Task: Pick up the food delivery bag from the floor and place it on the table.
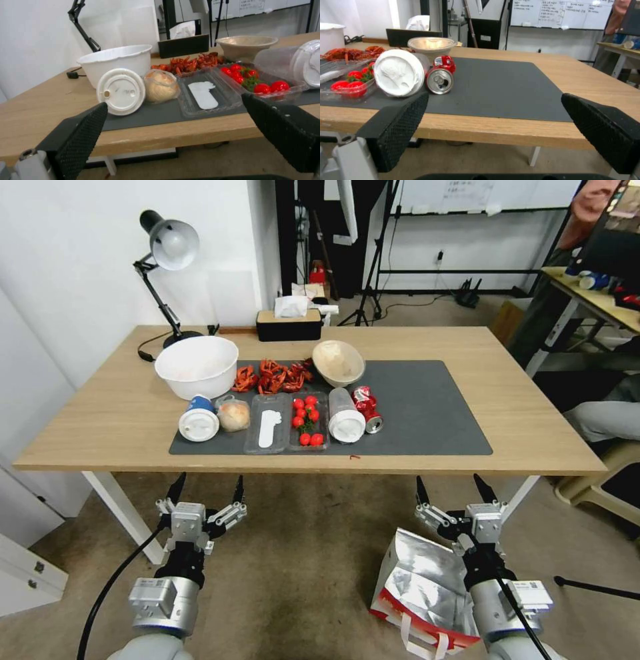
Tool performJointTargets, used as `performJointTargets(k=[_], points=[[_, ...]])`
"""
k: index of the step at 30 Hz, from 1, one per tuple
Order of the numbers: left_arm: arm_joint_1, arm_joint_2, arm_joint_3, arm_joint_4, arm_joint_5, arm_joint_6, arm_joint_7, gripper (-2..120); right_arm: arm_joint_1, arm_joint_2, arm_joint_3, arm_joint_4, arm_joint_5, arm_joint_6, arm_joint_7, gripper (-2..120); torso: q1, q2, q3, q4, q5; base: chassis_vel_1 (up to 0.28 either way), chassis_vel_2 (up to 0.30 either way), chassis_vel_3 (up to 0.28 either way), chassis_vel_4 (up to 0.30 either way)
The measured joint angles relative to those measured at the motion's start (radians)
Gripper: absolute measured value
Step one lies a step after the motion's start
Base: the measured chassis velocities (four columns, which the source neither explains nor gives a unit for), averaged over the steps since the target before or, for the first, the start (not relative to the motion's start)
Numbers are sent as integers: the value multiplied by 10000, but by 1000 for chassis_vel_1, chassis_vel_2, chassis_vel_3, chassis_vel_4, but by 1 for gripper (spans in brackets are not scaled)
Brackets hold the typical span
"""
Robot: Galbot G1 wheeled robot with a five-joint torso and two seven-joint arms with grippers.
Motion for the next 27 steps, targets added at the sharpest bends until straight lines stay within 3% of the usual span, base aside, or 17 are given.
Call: performJointTargets(k=[21,23,26,27], points=[[-3,9,12,0,-12,8,-12,100,0,-10,7,3,62,-73,-30,100,0,0,0,0,0,0,0,0,0],[-14,30,37,0,-45,29,-34,100,1,-34,39,60,193,-230,-130,100,0,0,0,0,4,0,0,0,0],[-318,513,653,-118,-935,670,-682,100,15,-261,378,567,1239,-1563,-987,100,0,0,0,0,-3,0,0,0,0],[-318,513,653,-118,-935,670,-682,100,15,-261,378,567,1239,-1563,-987,100,0,0,0,0,-3,0,0,0,0]])
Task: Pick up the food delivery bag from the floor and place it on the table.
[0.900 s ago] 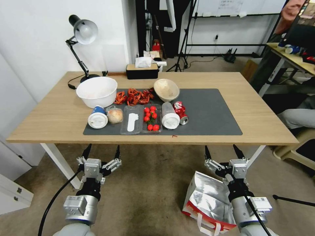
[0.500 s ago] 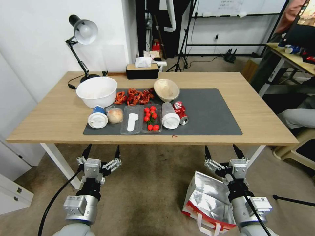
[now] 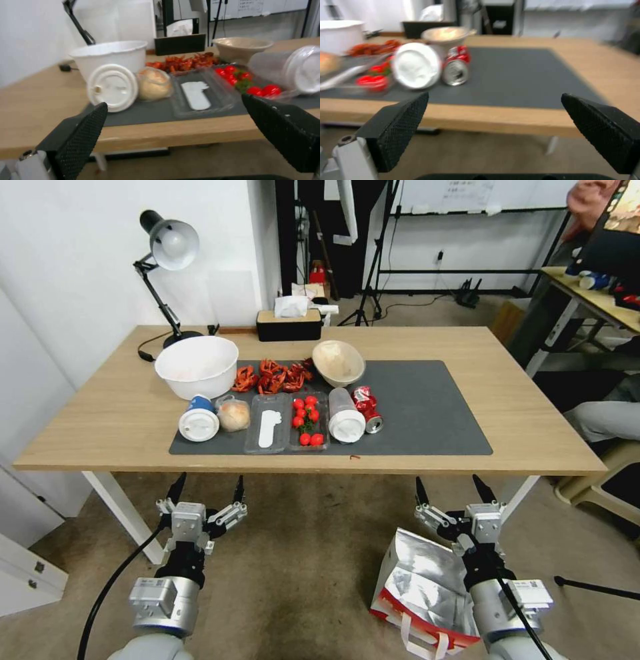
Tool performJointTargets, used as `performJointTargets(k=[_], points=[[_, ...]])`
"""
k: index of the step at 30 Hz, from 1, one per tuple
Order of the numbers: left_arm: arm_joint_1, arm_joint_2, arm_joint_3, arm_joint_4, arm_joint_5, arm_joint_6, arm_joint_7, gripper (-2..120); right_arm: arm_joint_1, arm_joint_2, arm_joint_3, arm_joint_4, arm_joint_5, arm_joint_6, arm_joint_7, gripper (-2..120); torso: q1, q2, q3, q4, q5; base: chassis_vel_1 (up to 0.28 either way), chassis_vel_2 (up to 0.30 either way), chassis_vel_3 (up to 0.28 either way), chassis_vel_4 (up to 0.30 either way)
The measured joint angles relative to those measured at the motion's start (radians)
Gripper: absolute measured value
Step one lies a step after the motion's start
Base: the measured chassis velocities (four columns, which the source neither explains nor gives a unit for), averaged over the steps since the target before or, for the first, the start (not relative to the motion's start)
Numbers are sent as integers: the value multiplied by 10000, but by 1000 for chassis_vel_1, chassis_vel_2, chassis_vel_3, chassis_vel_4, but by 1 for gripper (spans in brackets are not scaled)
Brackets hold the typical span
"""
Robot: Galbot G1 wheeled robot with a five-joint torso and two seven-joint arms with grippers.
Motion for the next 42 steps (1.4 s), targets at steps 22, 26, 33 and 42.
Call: performJointTargets(k=[22,26,33,42], points=[[-313,1003,1144,4,-1922,-996,-1152,100,91,36,251,170,411,98,-188,100,0,0,0,0,3,0,0,0,0],[-311,1004,1148,33,-1929,-1152,-1177,100,75,45,262,183,390,114,-162,100,0,-1,0,0,2,0,0,0,0],[-329,1027,1134,102,-2086,-1251,-1376,100,91,80,261,164,313,128,-129,100,1,0,0,0,2,0,0,0,0],[-385,1026,1143,207,-2247,-1336,-1457,100,93,107,259,102,209,167,-101,100,1,-1,0,0,3,0,0,0,0]])
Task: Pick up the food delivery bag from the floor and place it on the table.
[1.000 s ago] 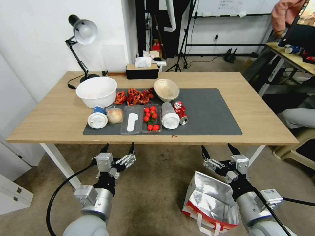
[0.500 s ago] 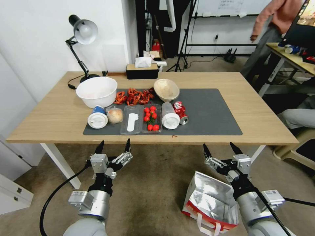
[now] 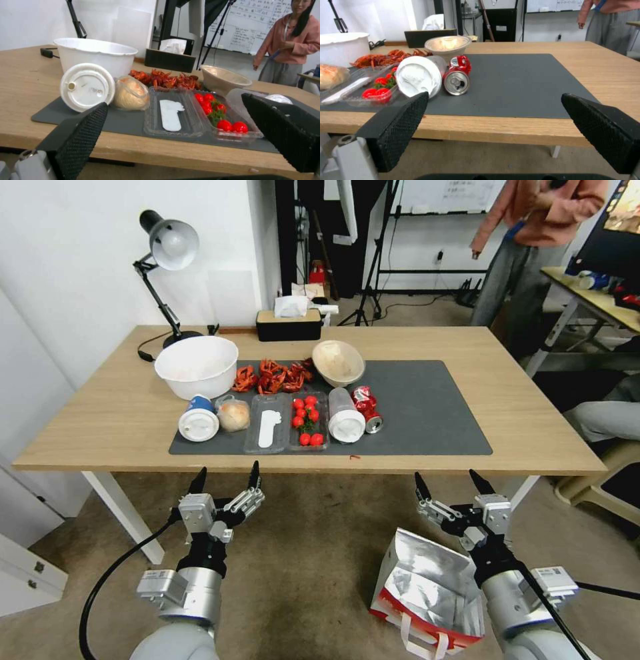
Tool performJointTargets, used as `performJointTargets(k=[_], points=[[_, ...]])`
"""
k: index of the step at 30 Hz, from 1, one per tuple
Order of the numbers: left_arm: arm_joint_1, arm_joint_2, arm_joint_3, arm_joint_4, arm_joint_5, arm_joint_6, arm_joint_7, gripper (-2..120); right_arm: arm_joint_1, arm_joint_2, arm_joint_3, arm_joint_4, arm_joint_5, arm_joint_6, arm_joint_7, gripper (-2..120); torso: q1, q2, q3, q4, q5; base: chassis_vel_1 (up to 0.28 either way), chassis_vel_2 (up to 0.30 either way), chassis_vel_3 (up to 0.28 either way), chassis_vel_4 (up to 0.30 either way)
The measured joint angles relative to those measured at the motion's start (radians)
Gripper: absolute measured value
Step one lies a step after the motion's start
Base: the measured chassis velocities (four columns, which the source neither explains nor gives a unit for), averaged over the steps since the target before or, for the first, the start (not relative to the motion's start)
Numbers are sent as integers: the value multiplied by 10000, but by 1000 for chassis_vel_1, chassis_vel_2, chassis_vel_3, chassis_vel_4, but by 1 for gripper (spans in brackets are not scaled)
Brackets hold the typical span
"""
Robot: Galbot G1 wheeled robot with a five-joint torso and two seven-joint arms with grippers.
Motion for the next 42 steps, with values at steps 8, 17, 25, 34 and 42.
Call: performJointTargets(k=[8,17,25,34,42], points=[[-61,17,-56,23,-136,116,110,100,15,49,-26,-66,-77,47,27,100,-109,-233,-125,0,0,0,0,0,0],[-100,41,-60,70,-149,73,115,100,-15,107,-49,-64,-158,57,27,100,-340,-766,-420,0,0,0,0,0,0],[-56,55,-70,47,-133,5,122,100,-70,145,-65,-16,-222,63,12,100,-523,-1177,-654,0,0,0,0,0,0],[-58,64,-70,47,-105,-38,141,100,-120,192,-90,21,-345,77,-32,100,-722,-1636,-917,0,0,0,0,0,0],[-56,71,-60,48,-90,-61,156,100,-145,208,-95,33,-355,78,-47,100,-884,-2002,-1119,0,0,0,0,0,0]])
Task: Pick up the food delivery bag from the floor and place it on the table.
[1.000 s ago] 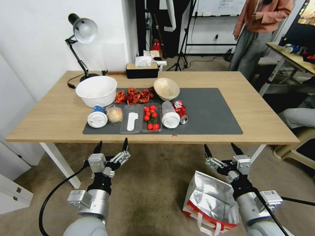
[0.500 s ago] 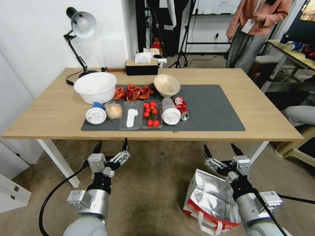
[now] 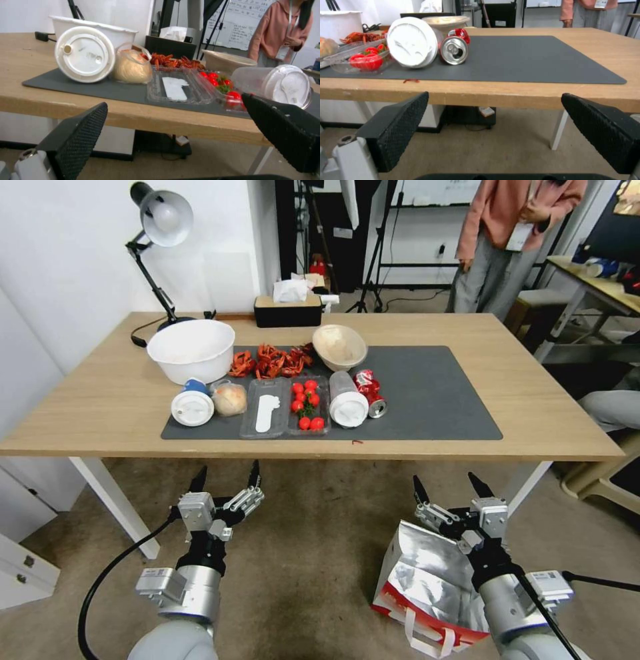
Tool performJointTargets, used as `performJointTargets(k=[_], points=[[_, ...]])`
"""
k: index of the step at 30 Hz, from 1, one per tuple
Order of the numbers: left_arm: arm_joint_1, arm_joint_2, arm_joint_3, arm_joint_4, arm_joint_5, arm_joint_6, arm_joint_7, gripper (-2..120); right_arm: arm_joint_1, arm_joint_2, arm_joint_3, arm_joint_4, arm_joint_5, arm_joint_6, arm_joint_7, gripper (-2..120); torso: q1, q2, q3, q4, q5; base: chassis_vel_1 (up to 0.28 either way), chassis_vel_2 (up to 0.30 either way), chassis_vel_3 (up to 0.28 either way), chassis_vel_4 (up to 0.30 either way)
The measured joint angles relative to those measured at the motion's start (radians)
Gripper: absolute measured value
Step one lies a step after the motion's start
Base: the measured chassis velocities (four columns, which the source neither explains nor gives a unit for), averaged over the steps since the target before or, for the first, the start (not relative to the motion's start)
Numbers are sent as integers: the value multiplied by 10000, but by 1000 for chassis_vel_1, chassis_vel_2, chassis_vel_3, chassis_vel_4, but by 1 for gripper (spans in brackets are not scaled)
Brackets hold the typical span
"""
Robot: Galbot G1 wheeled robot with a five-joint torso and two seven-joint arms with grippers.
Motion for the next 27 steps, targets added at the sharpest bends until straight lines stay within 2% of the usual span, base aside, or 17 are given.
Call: performJointTargets(k=[27], points=[[-119,33,-2,165,-6,-67,-36,100,51,-29,21,-55,11,-26,-43,100,-519,-1245,-724,0,0,0,0,0,0]])
